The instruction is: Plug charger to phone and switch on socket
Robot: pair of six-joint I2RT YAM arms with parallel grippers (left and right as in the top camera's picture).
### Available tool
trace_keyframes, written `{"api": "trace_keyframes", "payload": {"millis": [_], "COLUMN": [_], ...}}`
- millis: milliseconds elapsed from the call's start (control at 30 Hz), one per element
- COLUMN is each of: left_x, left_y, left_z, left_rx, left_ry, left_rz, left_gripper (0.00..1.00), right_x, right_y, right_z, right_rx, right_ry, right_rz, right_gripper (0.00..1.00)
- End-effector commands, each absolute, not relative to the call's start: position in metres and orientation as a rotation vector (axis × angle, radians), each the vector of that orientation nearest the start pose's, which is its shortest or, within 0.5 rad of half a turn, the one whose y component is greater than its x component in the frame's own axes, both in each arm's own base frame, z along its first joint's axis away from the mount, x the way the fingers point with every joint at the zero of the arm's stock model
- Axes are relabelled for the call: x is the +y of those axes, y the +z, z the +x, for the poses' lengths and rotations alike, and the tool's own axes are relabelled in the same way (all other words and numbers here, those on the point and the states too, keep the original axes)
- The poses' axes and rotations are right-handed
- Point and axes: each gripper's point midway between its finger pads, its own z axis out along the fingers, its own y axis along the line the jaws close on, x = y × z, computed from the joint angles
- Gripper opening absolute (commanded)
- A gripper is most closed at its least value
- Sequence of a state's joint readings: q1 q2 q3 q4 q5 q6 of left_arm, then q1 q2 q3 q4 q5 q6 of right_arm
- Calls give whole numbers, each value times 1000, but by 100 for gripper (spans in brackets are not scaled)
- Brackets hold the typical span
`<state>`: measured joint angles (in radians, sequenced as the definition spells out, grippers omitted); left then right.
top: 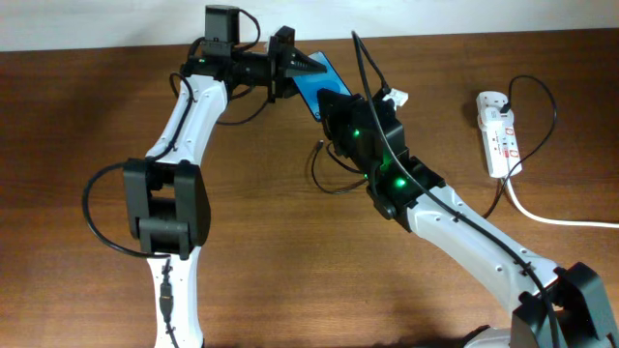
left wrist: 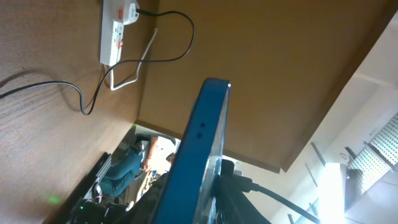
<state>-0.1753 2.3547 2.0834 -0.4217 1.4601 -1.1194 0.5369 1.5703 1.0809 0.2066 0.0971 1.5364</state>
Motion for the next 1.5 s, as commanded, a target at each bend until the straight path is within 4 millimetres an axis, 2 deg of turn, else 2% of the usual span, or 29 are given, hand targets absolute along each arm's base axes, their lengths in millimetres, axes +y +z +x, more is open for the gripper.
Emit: {"api": "trace_keyframes", "payload": {"millis": [0,133,233,267,333,500,567,667,700,767,900,1000,1033,1067,1100,1233,1333,1400,1467], "left_x": [-263,-263,-263,-263,-263,-263,-263,-263,-263,-263,-256,-253,-251,-249,-246,-226,-225,-223,-220], "left_y": [239,235,234,233,232,228,226,226,226,226,227,227,227,228,228,231,231,235,237], "left_z": [492,497,498,499,501,506,508,510,511,511,513,515,516,516,517,522,522,518,517], "left_rx": [2459,2480,2480,2481,2481,2482,2481,2473,2471,2471,2460,2450,2447,2435,2422,2360,2341,2306,2283], "left_ry": [-2269,-2240,-2228,-2222,-2206,-2163,-2147,-2133,-2133,-2133,-2131,-2123,-2121,-2119,-2109,-2091,-2081,-2089,-2095], "left_rz": [-150,-231,-241,-245,-258,-292,-303,-298,-295,-295,-299,-289,-285,-260,-239,-151,-99,-10,32], "left_gripper": [24,18,17,14,0,0,0,0,0,0,0,0,0,0,0,0,0,0,0], "right_x": [238,237,235,234,233,233,233,233,233,233,233,233,233,234,235,238,231,219,194], "right_y": [245,244,242,242,242,242,242,242,242,242,242,242,242,242,242,250,262,274,288], "right_z": [442,449,452,452,453,453,453,453,453,453,453,453,453,452,452,447,436,423,408], "right_rx": [1754,1685,1657,1655,1654,1654,1654,1654,1654,1654,1667,1690,1699,1724,1755,1824,1860,1885,1911], "right_ry": [1256,1299,1320,1320,1319,1320,1319,1319,1319,1319,1301,1265,1251,1216,1168,1050,947,858,786], "right_rz": [1105,1197,1244,1246,1247,1247,1247,1247,1247,1247,1217,1161,1136,1074,990,733,595,492,456], "right_gripper": [4,4,4,4,4,6,13,15,21,22,41,63,73,89,98,98,98,98,98]}}
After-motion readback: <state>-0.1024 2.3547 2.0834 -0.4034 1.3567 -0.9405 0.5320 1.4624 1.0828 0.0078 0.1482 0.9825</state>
